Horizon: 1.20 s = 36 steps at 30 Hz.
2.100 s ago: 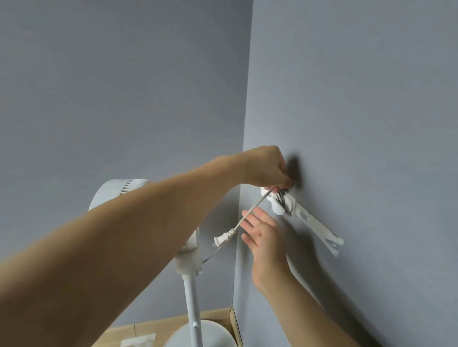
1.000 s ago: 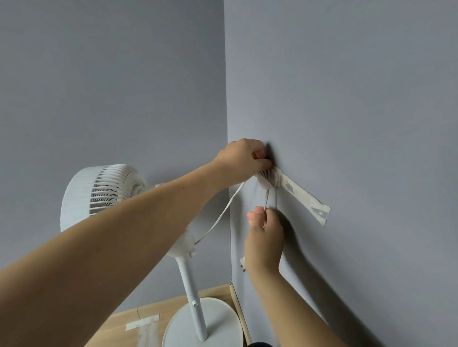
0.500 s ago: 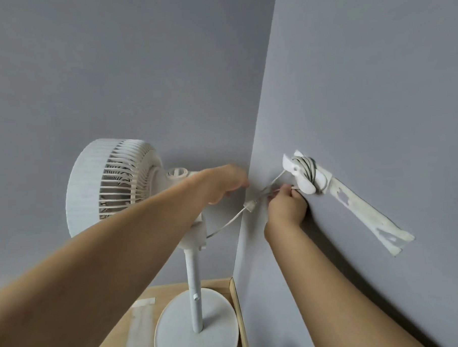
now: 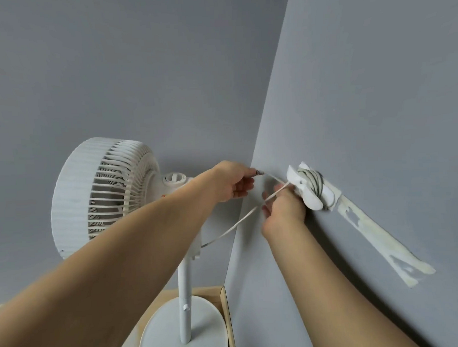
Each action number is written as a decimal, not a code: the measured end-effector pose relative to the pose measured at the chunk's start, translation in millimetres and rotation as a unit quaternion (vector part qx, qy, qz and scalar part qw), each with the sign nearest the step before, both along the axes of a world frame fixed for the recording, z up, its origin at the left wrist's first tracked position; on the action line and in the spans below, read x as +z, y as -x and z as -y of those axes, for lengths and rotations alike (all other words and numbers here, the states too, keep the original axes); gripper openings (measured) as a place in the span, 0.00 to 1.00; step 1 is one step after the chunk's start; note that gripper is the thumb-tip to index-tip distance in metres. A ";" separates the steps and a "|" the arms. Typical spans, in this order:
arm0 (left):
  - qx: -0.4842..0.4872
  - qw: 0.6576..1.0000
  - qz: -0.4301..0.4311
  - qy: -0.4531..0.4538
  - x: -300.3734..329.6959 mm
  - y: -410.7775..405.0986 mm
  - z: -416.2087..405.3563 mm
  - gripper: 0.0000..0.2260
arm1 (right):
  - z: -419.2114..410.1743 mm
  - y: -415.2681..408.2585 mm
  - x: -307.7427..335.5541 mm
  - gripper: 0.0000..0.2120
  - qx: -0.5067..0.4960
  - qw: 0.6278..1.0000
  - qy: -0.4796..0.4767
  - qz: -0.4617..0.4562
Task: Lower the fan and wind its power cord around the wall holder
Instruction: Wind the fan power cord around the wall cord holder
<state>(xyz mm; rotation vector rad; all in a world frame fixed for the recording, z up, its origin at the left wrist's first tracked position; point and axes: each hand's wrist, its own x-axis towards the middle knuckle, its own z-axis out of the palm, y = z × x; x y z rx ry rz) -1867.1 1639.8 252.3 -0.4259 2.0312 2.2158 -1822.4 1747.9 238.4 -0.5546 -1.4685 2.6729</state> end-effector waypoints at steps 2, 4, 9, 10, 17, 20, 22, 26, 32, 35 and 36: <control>0.040 0.997 -0.058 -0.012 16.0 3.0 -3.2 0.06 | -4.5 -7.7 -3.0 0.18 0.055 0.997 -0.016 0.045; 0.063 0.991 -0.116 -0.005 43.5 0.9 -11.8 0.06 | -11.1 -17.8 -2.4 0.19 0.103 0.993 0.001 0.051; 0.049 0.966 -0.245 0.074 102.2 -25.1 -36.0 0.08 | -24.6 -43.8 -0.5 0.19 0.130 0.991 -0.005 0.036; 0.032 0.958 -0.266 0.099 108.8 -32.3 -39.9 0.08 | -27.6 -47.7 -0.2 0.19 0.140 0.990 -0.001 0.028; -0.151 0.942 -0.274 0.124 114.5 -81.9 -58.1 0.10 | -44.3 -77.4 -5.4 0.20 0.180 0.983 0.043 -0.008; -0.182 0.946 -0.249 0.097 102.7 -93.7 -65.1 0.11 | -50.9 -87.6 -13.6 0.21 0.179 0.982 0.054 -0.010; -0.183 0.949 -0.239 0.093 96.9 -97.7 -67.8 0.11 | -55.6 -93.4 -18.6 0.20 0.174 0.983 0.058 -0.009; -0.175 0.953 -0.233 0.081 92.7 -98.6 -67.6 0.11 | -64.9 -99.6 -22.7 0.09 0.139 0.989 0.040 -0.005; -0.119 0.959 -0.253 0.056 100.1 -93.5 -65.5 0.08 | -68.8 -102.1 -18.7 0.19 0.167 0.983 0.077 -0.010; -0.053 0.968 -0.242 0.029 104.9 -88.4 -63.6 0.06 | -69.0 -97.8 -8.1 0.16 0.162 0.982 0.093 -0.014; -0.027 0.971 -0.238 0.016 106.1 -86.7 -63.3 0.06 | -67.5 -95.7 -2.4 0.16 0.162 0.981 0.103 -0.017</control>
